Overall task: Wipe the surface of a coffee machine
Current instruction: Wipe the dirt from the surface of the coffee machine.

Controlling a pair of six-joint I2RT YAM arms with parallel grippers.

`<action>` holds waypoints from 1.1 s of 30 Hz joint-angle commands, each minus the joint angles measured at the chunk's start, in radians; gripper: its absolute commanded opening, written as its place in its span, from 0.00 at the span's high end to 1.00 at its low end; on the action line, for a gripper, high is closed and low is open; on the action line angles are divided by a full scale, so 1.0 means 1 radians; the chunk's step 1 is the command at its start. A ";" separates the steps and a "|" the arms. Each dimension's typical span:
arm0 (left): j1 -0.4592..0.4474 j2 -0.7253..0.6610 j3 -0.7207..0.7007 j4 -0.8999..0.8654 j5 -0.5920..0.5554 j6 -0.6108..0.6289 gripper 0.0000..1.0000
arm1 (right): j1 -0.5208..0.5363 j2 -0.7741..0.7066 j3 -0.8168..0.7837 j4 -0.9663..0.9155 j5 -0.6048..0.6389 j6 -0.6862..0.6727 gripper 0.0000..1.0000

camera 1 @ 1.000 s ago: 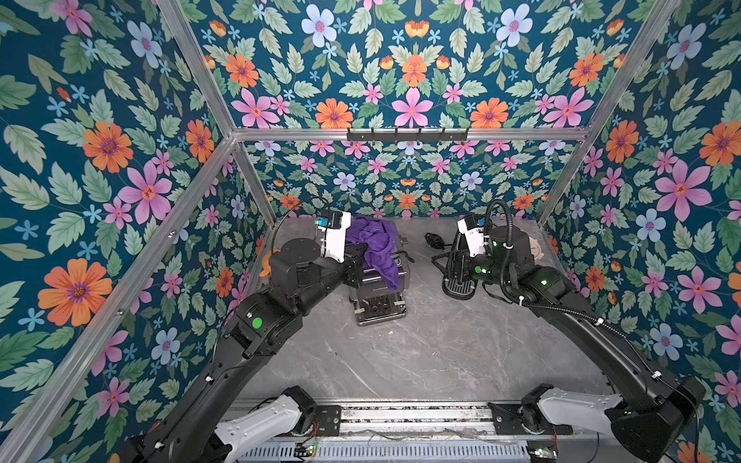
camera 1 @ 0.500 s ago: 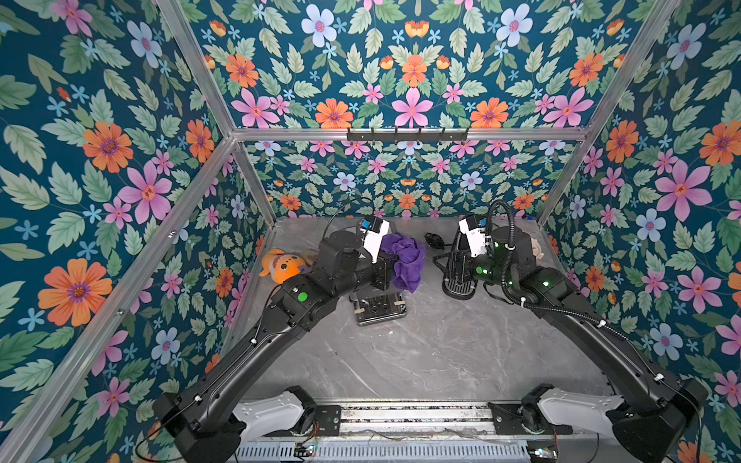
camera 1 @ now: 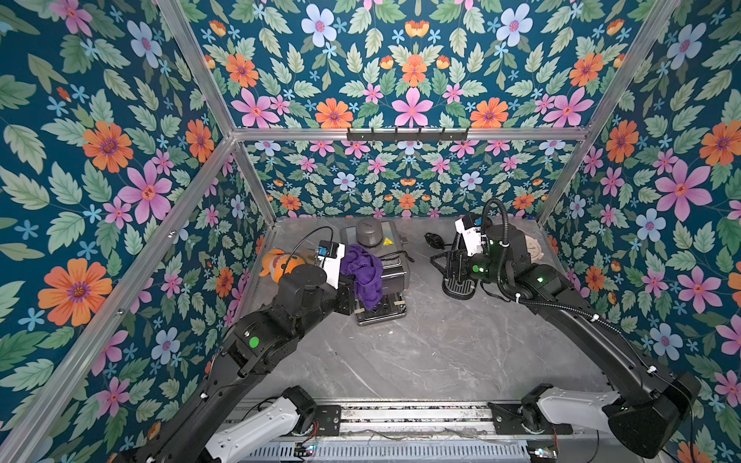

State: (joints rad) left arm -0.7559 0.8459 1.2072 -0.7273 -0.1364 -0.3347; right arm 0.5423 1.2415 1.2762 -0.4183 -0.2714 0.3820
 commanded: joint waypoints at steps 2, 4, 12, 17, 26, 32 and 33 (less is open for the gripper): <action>0.000 0.034 0.003 -0.007 0.089 0.014 1.00 | 0.000 0.001 0.008 0.018 -0.013 -0.005 0.28; -0.001 0.077 0.005 0.025 0.192 0.018 1.00 | 0.001 -0.002 0.012 0.014 -0.013 -0.006 0.28; -0.028 0.201 0.042 0.158 0.347 0.046 1.00 | 0.001 -0.025 0.012 -0.013 0.003 -0.018 0.28; -0.036 0.246 0.046 0.194 0.382 0.061 1.00 | 0.000 -0.042 -0.003 -0.017 0.009 -0.014 0.28; -0.101 0.340 0.046 0.275 0.402 0.052 1.00 | 0.001 -0.043 -0.008 -0.013 0.015 -0.011 0.28; -0.106 0.279 0.000 0.180 0.294 0.069 1.00 | 0.001 -0.039 -0.012 -0.010 0.012 -0.006 0.28; -0.106 0.256 -0.015 0.161 0.269 0.068 1.00 | 0.001 -0.039 -0.012 -0.011 0.011 -0.007 0.28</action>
State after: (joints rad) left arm -0.8631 1.1400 1.2087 -0.5098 0.2146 -0.2813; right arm 0.5423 1.2011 1.2659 -0.4301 -0.2592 0.3714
